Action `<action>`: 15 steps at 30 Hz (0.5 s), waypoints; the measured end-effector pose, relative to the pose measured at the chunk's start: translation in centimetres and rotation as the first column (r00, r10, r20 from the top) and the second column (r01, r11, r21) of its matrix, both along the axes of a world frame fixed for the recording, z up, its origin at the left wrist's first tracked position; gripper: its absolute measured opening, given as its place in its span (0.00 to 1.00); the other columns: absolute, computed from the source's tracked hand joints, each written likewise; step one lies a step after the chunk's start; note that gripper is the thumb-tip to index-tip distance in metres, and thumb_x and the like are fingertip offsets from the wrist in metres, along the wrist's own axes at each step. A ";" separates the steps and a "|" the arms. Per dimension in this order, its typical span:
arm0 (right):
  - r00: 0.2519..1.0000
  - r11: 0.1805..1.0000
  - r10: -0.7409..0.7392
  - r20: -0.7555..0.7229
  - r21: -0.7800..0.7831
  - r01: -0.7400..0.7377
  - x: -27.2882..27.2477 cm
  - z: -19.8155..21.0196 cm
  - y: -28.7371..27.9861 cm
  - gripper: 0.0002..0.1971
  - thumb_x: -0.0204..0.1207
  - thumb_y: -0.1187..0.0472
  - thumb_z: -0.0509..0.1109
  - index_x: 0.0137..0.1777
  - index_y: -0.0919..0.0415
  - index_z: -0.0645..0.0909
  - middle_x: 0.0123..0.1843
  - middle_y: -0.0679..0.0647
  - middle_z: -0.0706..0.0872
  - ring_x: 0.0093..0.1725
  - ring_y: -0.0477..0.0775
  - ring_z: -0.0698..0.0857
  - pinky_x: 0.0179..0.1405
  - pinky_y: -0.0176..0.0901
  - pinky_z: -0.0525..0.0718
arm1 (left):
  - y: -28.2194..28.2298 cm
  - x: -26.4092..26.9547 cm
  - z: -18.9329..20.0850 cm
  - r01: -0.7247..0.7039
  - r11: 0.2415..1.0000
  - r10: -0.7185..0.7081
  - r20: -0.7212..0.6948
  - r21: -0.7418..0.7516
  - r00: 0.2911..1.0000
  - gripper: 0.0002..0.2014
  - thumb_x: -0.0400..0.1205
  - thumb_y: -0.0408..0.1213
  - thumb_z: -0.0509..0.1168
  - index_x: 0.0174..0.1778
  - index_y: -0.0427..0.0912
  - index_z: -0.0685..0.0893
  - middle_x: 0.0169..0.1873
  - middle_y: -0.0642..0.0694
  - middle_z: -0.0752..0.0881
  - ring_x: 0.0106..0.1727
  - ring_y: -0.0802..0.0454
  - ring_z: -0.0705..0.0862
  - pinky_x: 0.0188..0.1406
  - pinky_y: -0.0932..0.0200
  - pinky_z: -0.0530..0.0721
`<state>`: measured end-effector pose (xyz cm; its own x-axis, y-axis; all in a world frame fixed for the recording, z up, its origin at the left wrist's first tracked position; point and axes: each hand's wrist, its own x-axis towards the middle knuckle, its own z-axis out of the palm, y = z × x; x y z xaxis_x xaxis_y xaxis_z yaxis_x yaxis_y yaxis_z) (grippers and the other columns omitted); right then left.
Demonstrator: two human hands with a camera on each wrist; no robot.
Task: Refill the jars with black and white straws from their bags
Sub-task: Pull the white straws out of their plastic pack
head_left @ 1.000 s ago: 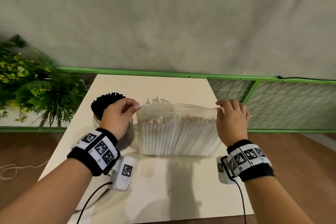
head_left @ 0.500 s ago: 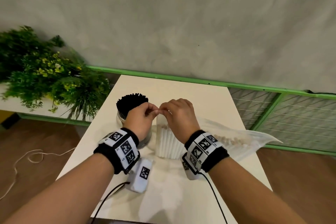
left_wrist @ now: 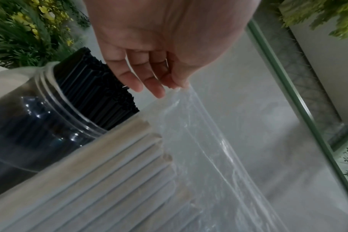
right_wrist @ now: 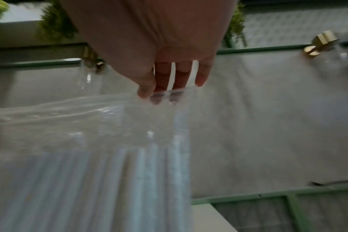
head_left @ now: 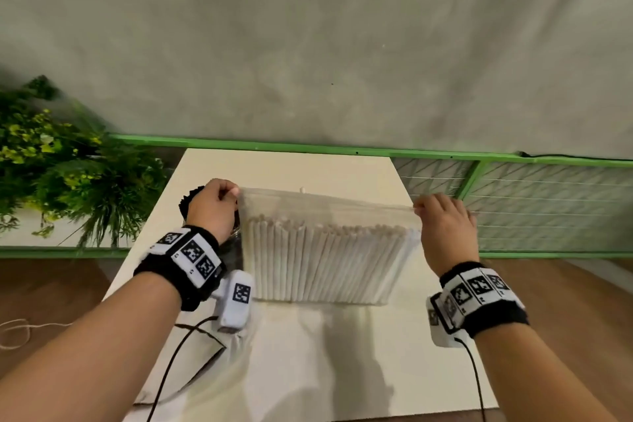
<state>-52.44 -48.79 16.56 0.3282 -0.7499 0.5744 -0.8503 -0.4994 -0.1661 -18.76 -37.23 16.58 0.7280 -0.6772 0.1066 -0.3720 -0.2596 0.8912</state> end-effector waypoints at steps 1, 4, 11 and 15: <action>1.000 1.000 -0.005 0.017 0.020 0.005 -0.8 -0.1 -0.2 0.07 0.75 0.72 0.68 0.50 0.61 0.81 0.47 0.58 0.83 0.47 0.66 0.80 0.48 0.58 0.77 | -0.2 0.1 -0.1 0.004 1.000 -0.004 -0.005 0.002 1.000 0.10 0.85 0.38 0.60 0.38 0.53 0.77 0.46 0.45 0.86 0.48 0.43 0.85 0.47 0.55 0.78; 0.990 0.996 0.006 0.143 0.089 -0.019 -1.8 -0.6 -0.5 0.09 0.74 0.78 0.66 0.49 0.66 0.80 0.48 0.62 0.82 0.42 0.65 0.80 0.38 0.52 0.79 | -0.4 0.0 -0.3 0.006 1.000 -0.006 -0.007 0.007 1.000 0.10 0.85 0.37 0.59 0.38 0.53 0.77 0.47 0.45 0.86 0.48 0.43 0.86 0.45 0.56 0.77; 0.891 0.987 0.027 0.453 0.129 -0.096 -1.4 -2.0 -0.7 0.09 0.78 0.77 0.60 0.49 0.70 0.81 0.46 0.54 0.76 0.39 0.63 0.80 0.39 0.64 0.85 | 0.5 -3.0 2.4 -0.097 0.995 0.080 0.331 0.034 0.940 0.12 0.78 0.31 0.62 0.57 0.46 0.79 0.62 0.41 0.77 0.64 0.38 0.75 0.62 0.47 0.72; 0.872 0.987 0.053 0.486 0.107 -0.120 -0.8 -2.2 -0.6 0.08 0.80 0.74 0.60 0.50 0.67 0.81 0.46 0.53 0.76 0.40 0.61 0.81 0.42 0.65 0.84 | -0.5 -11.8 4.2 0.317 0.915 -0.397 0.709 0.252 0.582 0.41 0.70 0.48 0.71 0.78 0.55 0.57 0.77 0.48 0.61 0.79 0.44 0.57 0.79 0.35 0.52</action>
